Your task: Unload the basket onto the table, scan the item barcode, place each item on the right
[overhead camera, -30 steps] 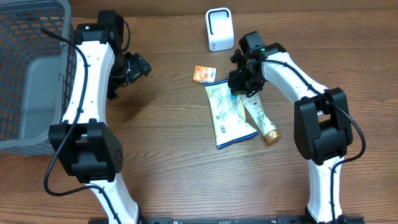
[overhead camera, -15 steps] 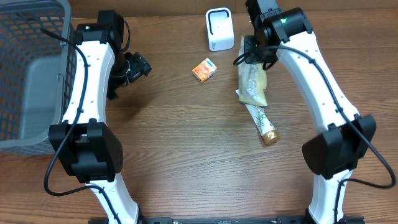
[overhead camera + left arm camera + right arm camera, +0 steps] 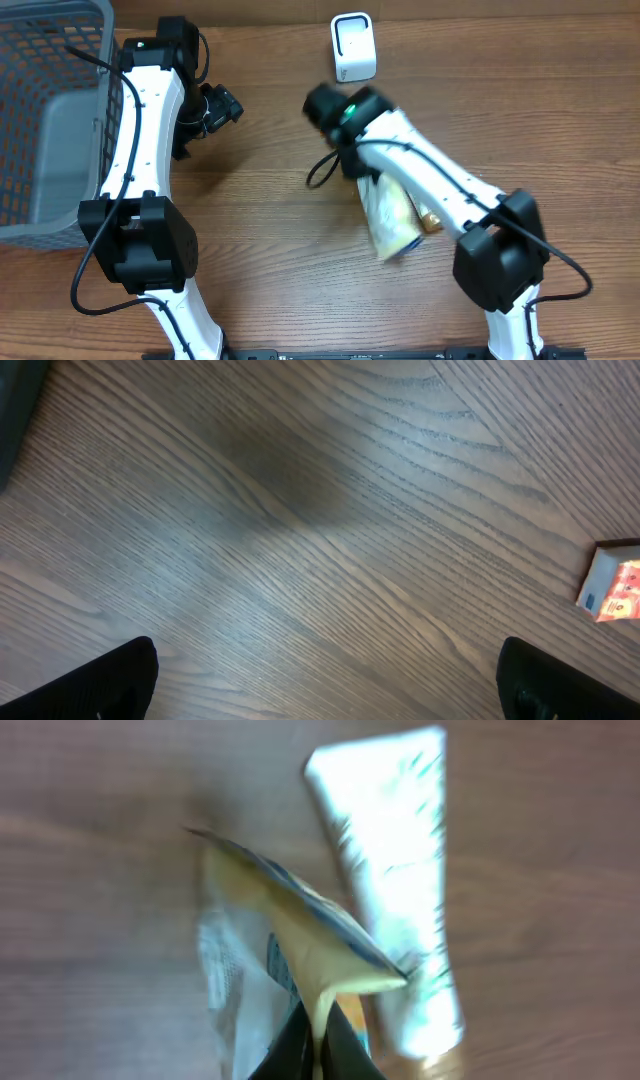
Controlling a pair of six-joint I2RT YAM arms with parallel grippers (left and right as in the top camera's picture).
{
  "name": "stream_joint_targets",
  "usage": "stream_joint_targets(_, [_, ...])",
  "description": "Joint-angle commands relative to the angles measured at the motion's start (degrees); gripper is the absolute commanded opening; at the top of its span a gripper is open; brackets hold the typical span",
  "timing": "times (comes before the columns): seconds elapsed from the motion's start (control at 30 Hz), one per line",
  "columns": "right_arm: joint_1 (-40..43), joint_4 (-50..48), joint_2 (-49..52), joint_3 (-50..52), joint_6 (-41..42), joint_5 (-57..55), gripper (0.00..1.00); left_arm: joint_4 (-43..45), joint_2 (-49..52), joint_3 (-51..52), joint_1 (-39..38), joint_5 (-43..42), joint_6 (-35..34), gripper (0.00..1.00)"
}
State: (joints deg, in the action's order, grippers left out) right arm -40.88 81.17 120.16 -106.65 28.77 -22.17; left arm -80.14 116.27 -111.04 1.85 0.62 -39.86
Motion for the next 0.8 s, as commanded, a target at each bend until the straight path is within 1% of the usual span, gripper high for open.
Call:
stream_joint_targets(0.0, [-3.9, -0.6, -0.5, 0.0, 7.7, 0.5, 0.04, 0.0, -0.3, -0.7, -0.5, -0.2, 1.3, 1.00])
stream_joint_targets(0.17, [-5.7, 1.8, -0.5, -3.1, 7.7, -8.0, 0.04, -0.1, -0.3, -0.7, -0.5, -0.2, 1.3, 1.00])
stream_joint_targets(0.37, [-2.7, 9.5, -0.5, -5.9, 7.7, -16.6, 0.04, -0.2, -0.3, -0.7, -0.5, -0.2, 1.3, 1.00])
stream_joint_targets(0.5, [0.2, 15.2, -0.5, -5.9, 6.8, -16.5, 0.04, -0.2, -0.3, -0.7, -0.5, -0.2, 1.3, 1.00])
stream_joint_targets(0.53, [0.6, 16.0, -0.5, -5.8, 4.4, -16.0, 0.04, -0.1, -0.3, -0.7, -0.5, -0.2, 1.3, 1.00])
stream_joint_targets(0.57, [0.8, 15.9, -0.5, -5.9, 1.3, -14.4, 0.04, 0.0, -0.3, -0.7, -0.5, -0.2, 1.3, 1.00])
stream_joint_targets(0.6, [0.8, 15.9, -0.5, -6.0, 0.8, -13.8, 0.04, 0.1, -0.3, -0.7, -0.5, -0.2, 1.3, 1.00])
stream_joint_targets(0.77, [0.7, 15.7, -0.5, -6.0, 1.4, -10.4, 0.04, 0.3, -0.3, -0.7, -0.5, -0.2, 1.3, 1.00])
